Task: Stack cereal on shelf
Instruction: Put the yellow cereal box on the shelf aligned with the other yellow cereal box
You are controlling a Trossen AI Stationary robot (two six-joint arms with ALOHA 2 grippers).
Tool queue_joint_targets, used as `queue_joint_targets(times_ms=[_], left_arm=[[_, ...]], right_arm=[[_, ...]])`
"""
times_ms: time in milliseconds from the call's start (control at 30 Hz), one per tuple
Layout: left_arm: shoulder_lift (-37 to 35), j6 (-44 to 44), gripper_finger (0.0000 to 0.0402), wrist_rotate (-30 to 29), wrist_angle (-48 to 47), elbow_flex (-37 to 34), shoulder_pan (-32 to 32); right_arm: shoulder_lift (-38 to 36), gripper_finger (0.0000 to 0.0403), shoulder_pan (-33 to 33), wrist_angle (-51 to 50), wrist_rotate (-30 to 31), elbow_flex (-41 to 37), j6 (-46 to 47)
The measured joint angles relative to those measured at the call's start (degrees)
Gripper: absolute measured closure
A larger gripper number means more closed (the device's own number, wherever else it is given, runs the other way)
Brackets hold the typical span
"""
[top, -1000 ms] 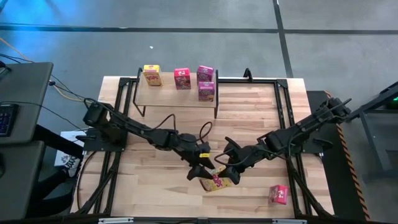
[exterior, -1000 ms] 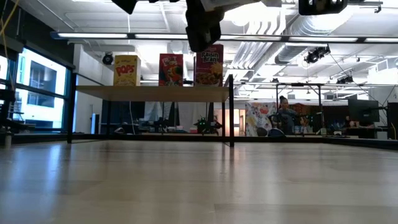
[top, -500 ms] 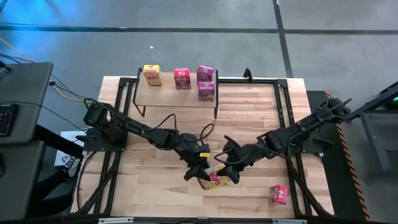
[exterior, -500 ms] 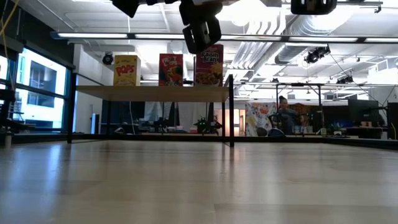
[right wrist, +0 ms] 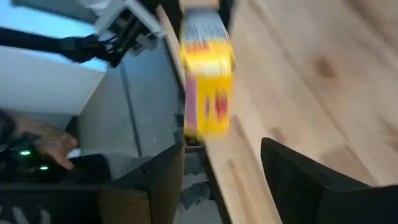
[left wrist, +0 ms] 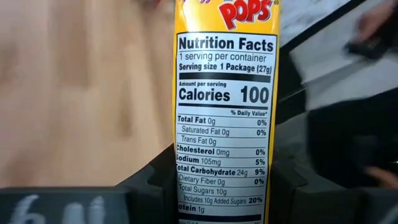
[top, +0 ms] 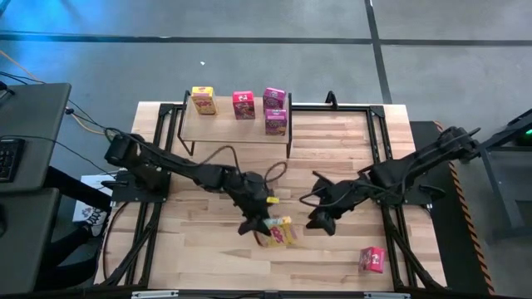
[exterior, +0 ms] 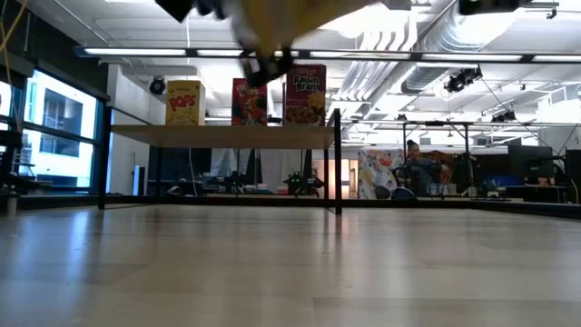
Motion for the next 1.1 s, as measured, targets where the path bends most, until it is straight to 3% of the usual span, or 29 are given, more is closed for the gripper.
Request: queue_joint_targets(times_ms=[167, 300, 467, 700, 867, 1100], left_arm=[[-8.19, 7.39, 0.0269, -2.82, -13.56, -0.59, 3.23], [-18.69, 7.91, 0.0270, -9.47, -13.60, -5.60, 6.15], [-35.07, 5.02, 0.0270, -26.48, -9.04, -15.10, 8.34], [-54.01, 1.40, 0.0270, -50.24, -5.23, -28.28, 7.11], [-59.36, 1.85, 0.0270, -66.33, 0.70, -36.56, 5.10], [-57.09, 3.45, 0.0270, -86.63, 5.75, -41.64, 3.23]], right_arm=[[-4.95, 0.0190, 2.30, -9.24, 6.02, 0.00, 2.78], [-7.01, 0.0190, 4.80, -13.40, 12.56, 0.00, 5.63], [-6.99, 0.0190, 7.17, -14.12, 18.45, 0.00, 7.18], [-6.64, 0.0190, 7.37, -14.10, 20.91, 0.00, 8.13], [-6.64, 0.0190, 7.34, -13.97, 21.59, 0.00, 8.32], [-6.64, 0.0190, 7.33, -14.06, 22.55, 0.00, 9.79]])
